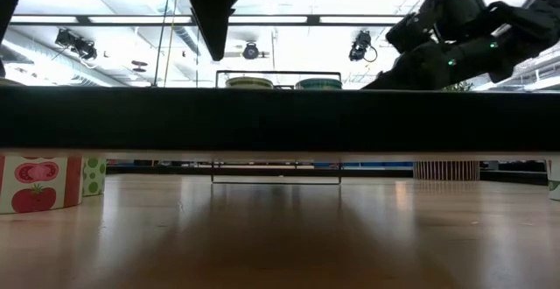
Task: Pick and place cans onto a shelf
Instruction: Adjust the large canned carrots on the shelf
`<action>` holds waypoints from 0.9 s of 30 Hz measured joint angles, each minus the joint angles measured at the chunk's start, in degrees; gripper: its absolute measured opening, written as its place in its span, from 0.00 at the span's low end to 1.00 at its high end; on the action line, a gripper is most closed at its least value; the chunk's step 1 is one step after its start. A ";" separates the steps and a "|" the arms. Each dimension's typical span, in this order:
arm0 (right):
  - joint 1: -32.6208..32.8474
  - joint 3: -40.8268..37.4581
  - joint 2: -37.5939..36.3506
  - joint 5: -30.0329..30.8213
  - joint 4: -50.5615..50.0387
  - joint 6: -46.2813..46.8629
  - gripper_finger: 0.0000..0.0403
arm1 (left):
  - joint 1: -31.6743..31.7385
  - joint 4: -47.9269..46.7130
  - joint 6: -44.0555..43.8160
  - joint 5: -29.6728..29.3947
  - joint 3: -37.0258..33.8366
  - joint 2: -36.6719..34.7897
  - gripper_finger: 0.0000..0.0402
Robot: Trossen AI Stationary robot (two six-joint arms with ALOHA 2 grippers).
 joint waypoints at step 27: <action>1.87 6.74 5.79 0.50 -9.19 -2.74 0.78 | -0.07 -0.60 -1.16 0.00 0.00 0.00 0.89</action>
